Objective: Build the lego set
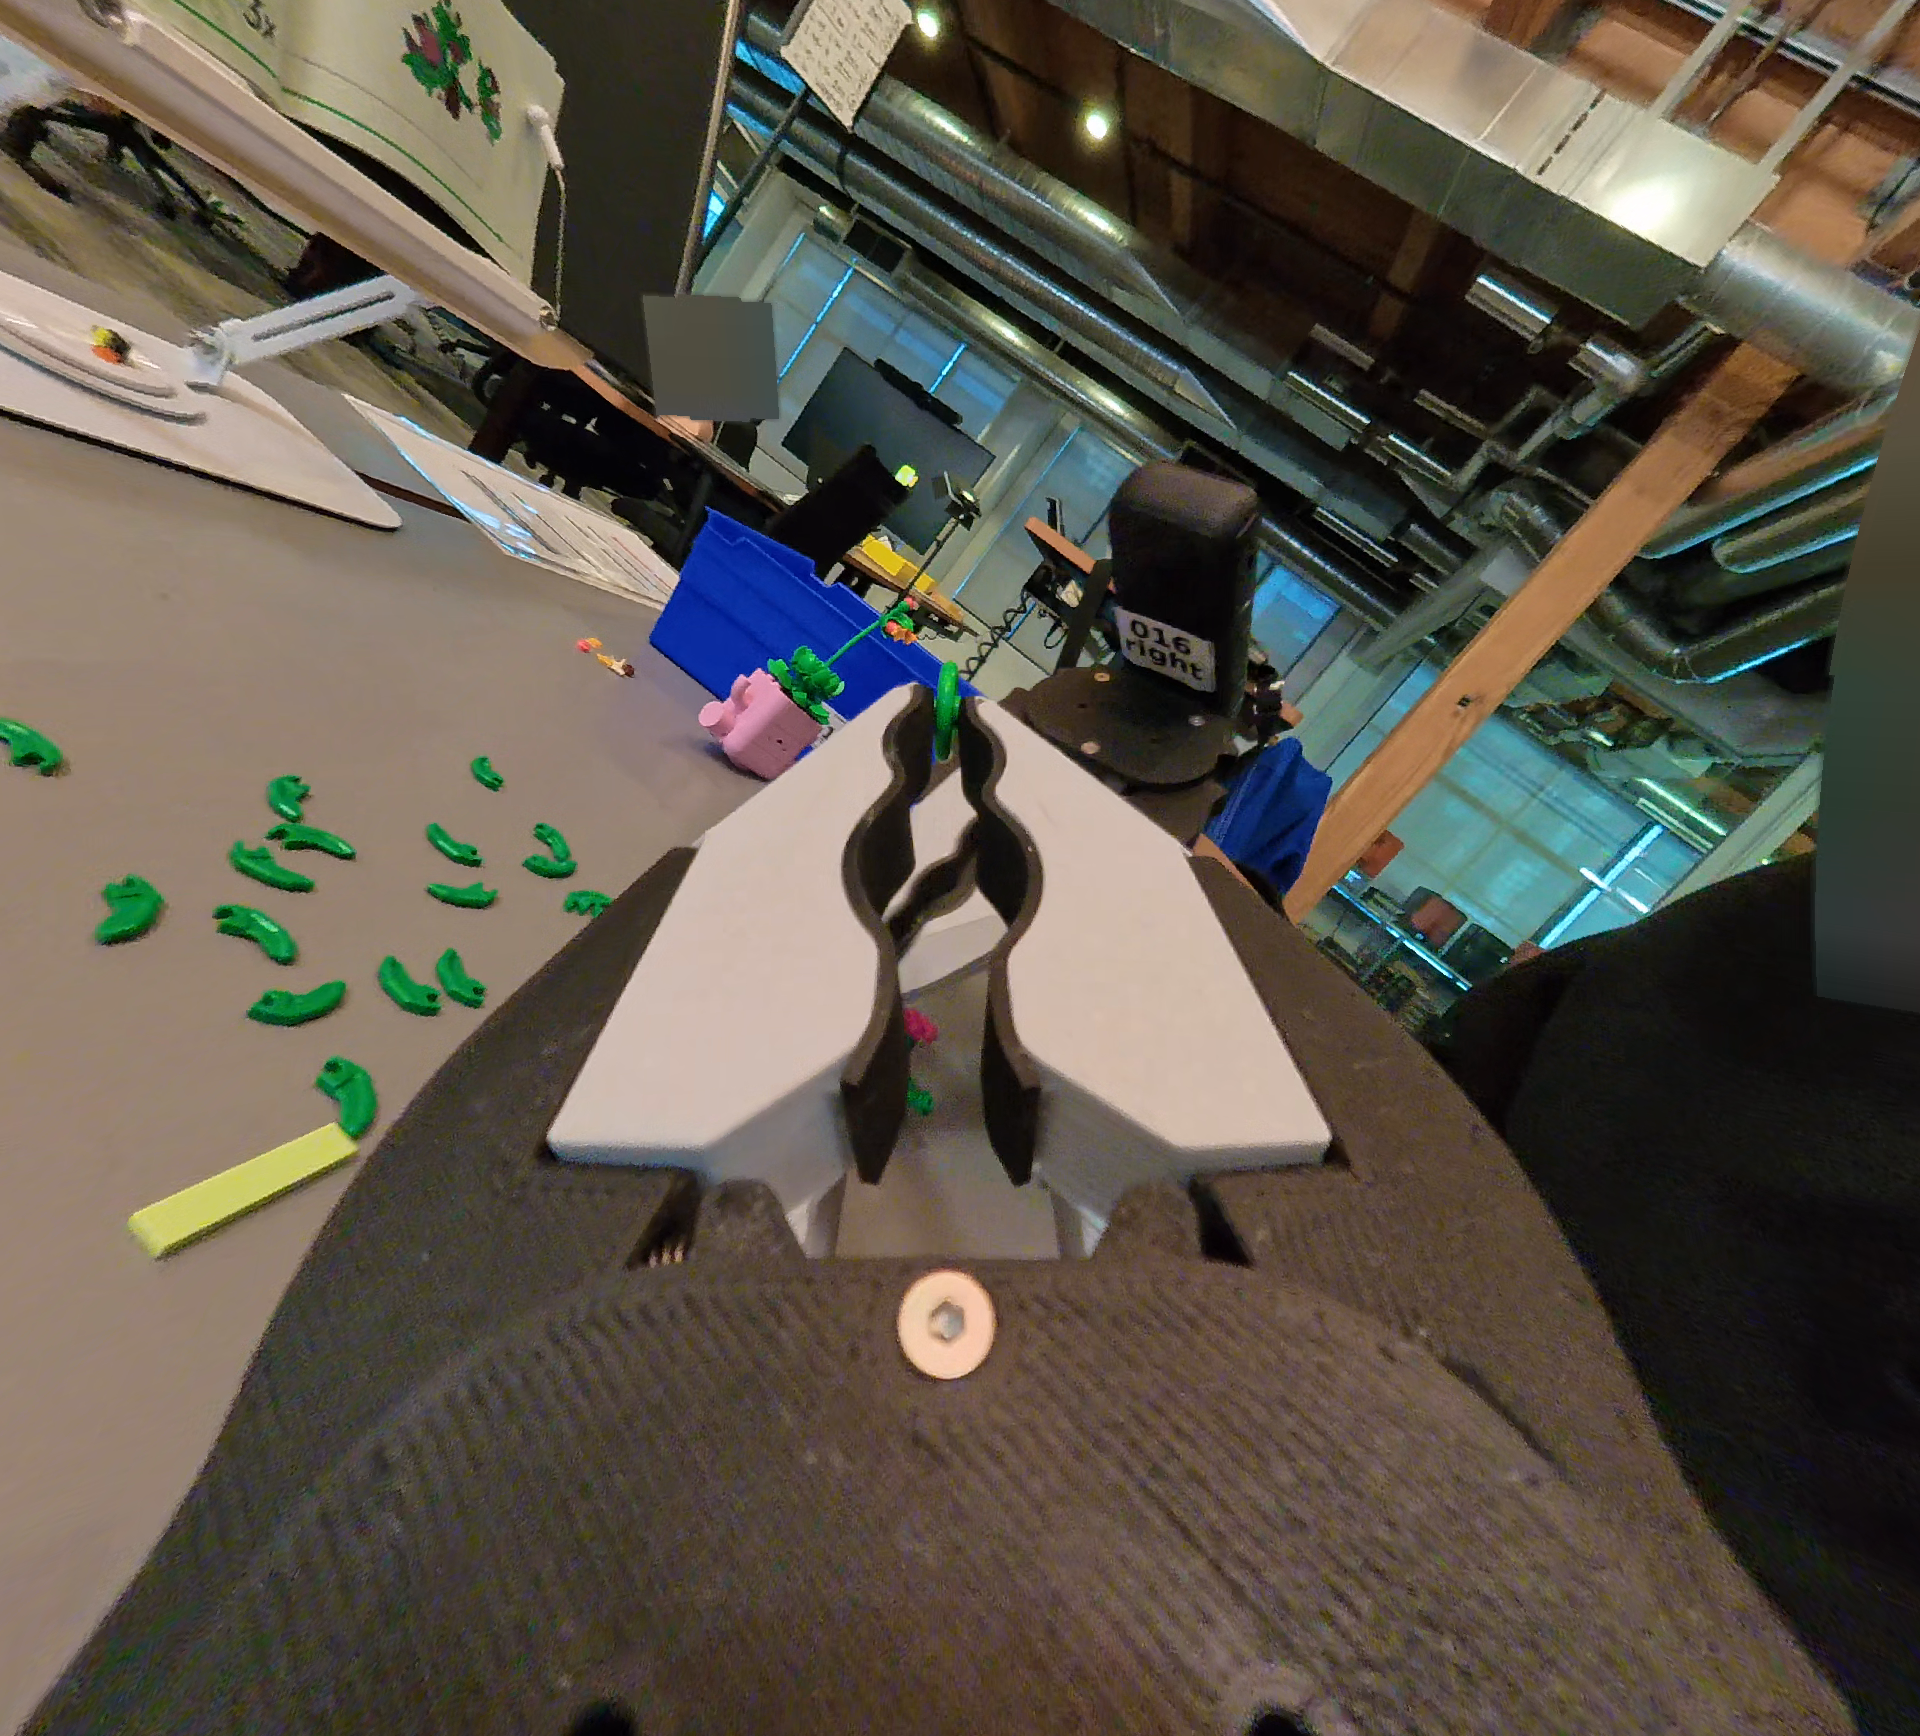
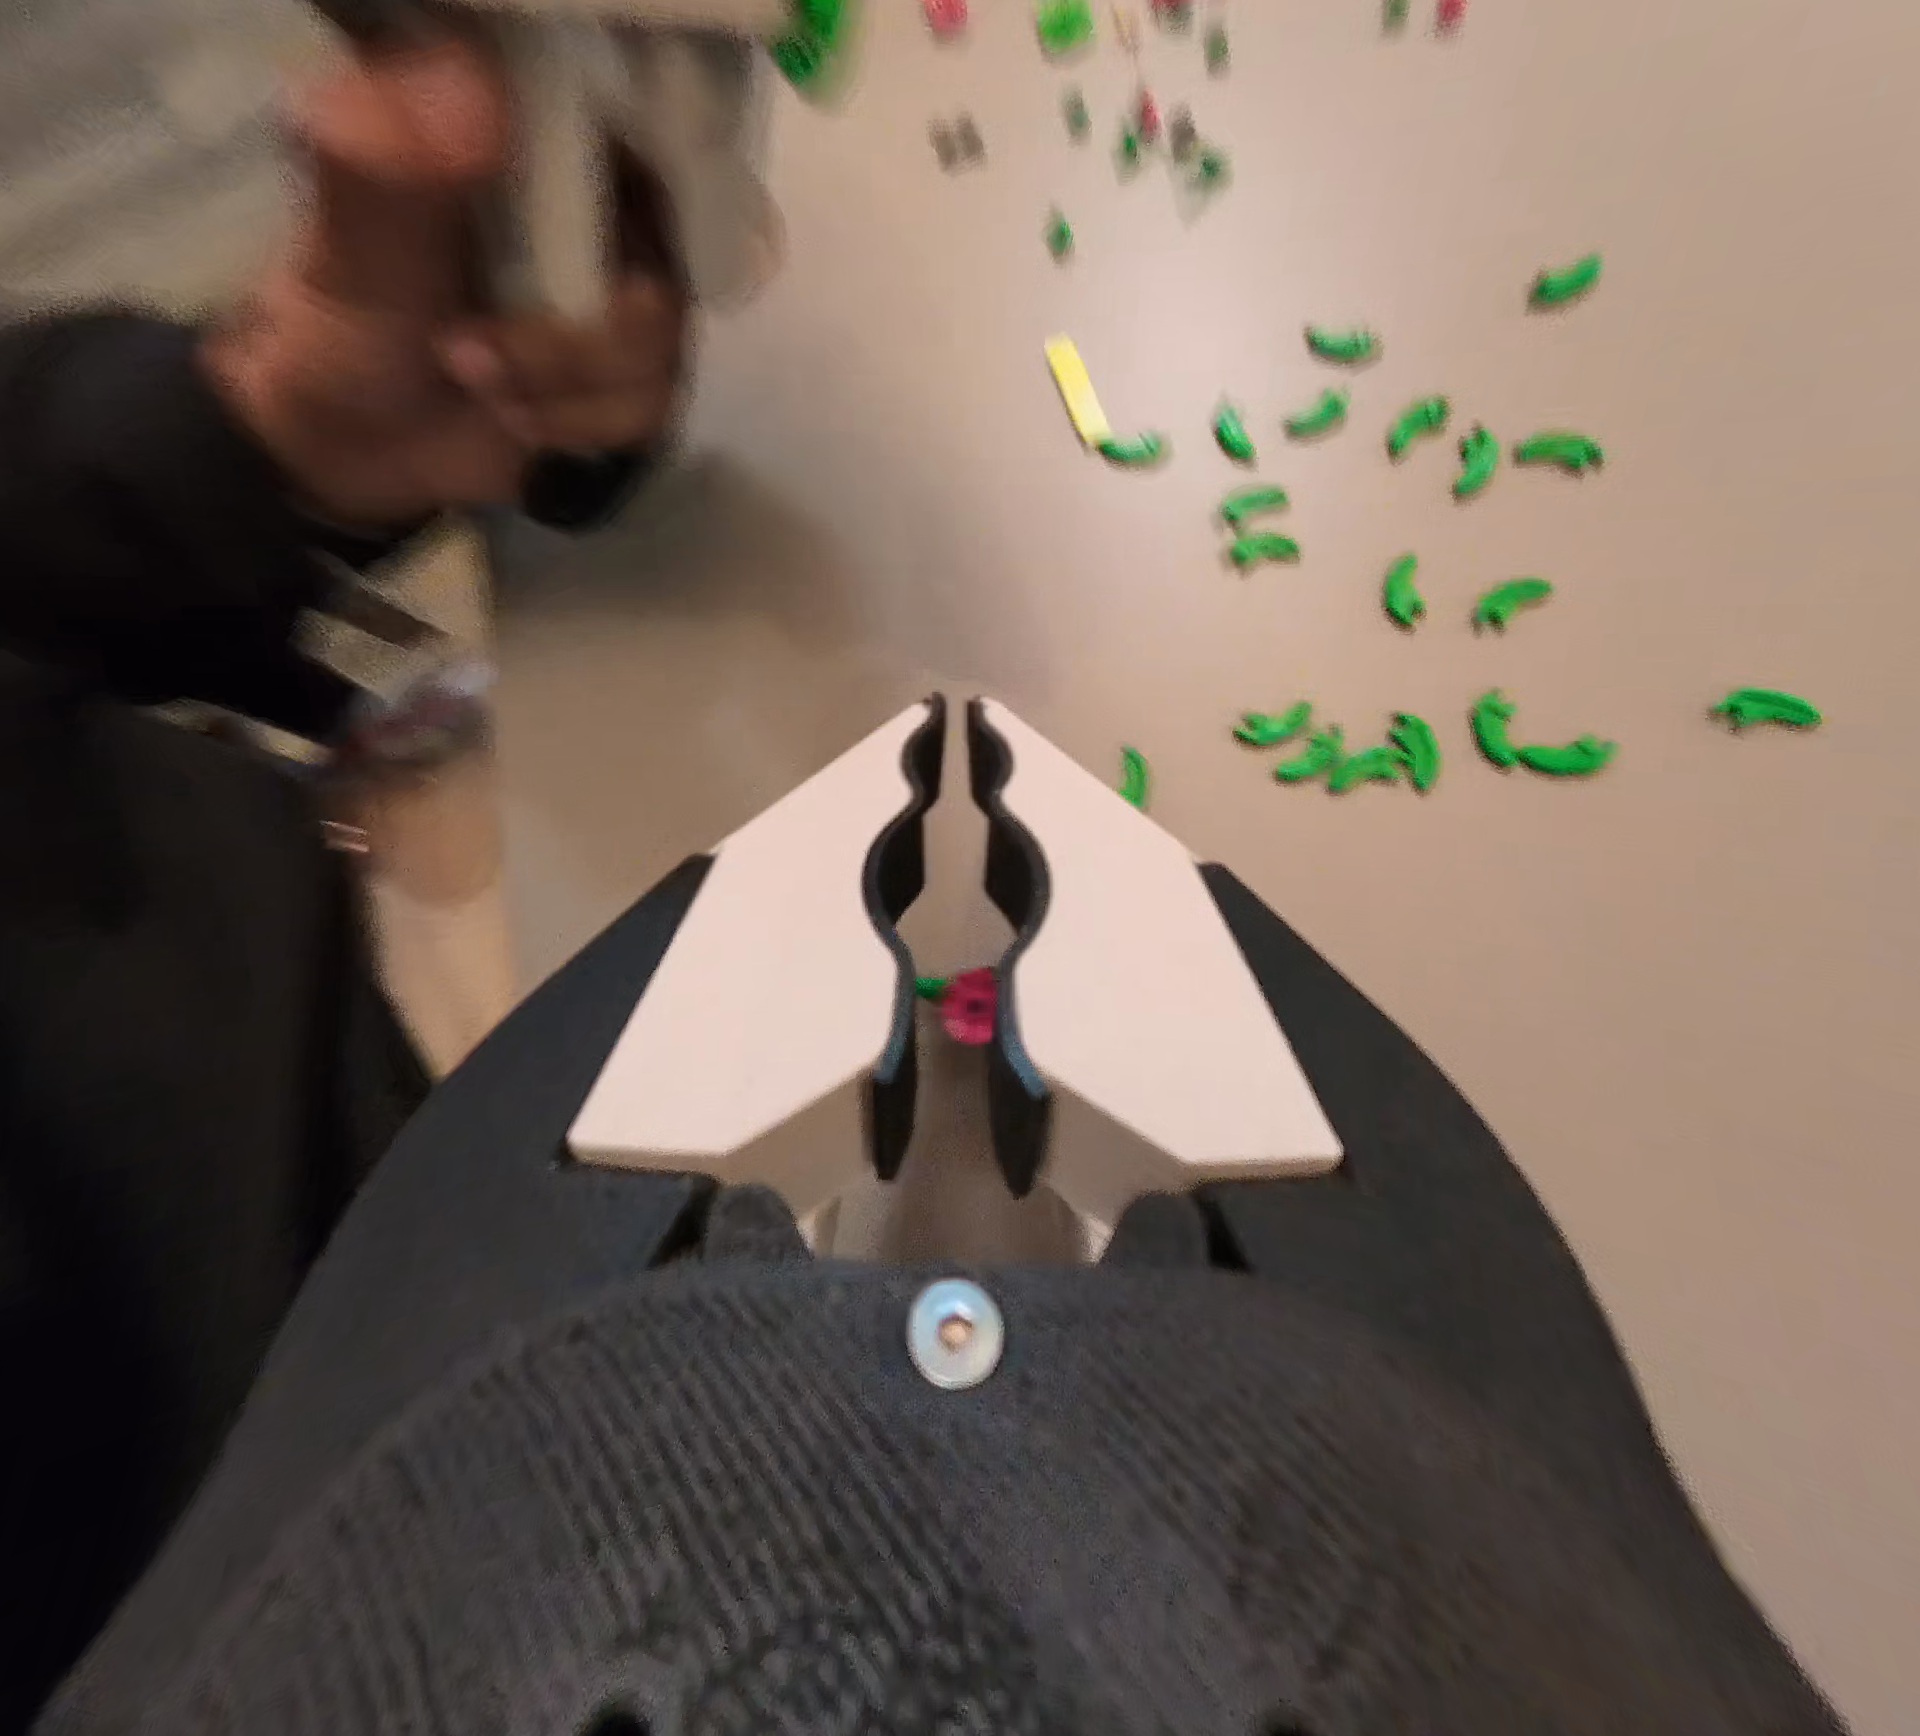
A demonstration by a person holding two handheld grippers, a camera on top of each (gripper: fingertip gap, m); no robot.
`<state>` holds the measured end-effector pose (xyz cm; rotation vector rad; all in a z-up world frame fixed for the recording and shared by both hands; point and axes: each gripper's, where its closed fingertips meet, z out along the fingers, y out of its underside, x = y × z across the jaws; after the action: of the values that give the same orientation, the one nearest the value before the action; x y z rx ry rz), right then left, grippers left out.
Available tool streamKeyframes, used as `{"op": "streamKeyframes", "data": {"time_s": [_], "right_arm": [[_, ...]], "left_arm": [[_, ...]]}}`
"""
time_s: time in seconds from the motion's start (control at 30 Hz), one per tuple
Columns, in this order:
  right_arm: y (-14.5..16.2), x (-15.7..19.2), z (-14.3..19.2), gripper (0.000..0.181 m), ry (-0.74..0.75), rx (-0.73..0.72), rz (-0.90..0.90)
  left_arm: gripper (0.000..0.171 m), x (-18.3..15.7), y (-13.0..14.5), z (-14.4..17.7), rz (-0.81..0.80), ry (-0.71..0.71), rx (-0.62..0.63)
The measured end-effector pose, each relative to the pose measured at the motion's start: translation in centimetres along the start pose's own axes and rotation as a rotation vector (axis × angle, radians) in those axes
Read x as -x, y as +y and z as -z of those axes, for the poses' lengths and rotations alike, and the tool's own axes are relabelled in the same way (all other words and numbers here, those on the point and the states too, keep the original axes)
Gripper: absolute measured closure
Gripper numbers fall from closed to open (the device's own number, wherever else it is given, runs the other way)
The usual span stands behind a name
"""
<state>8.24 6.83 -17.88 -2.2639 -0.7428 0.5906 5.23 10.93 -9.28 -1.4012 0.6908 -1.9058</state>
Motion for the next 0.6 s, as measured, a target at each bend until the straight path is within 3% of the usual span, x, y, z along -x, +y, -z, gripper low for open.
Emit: {"op": "streamKeyframes", "data": {"time_s": [0.17, 0.33, 0.53, 0.6], "right_arm": [[3.1, -3.1, -2.6, 0.162, 0.110, 0.249, -0.008], [3.8, -4.0, -3.0, 0.150, 0.107, 0.340, -0.101], [3.8, -2.6, -3.3, 0.145, 0.016, 0.415, -0.152], [2.8, 0.1, -3.7, 0.141, -0.148, 0.397, -0.169]], "left_arm": [[0.169, 0.7, -0.1, 0.6, 0.019, -0.008, -0.009], [0.170, 0.7, -0.1, 0.7, 0.031, 0.002, -0.014], [0.170, 0.8, -0.3, 0.8, 0.059, 0.015, -0.028], [0.170, 0.9, -0.4, 0.9, 0.066, 0.016, -0.034]]}}
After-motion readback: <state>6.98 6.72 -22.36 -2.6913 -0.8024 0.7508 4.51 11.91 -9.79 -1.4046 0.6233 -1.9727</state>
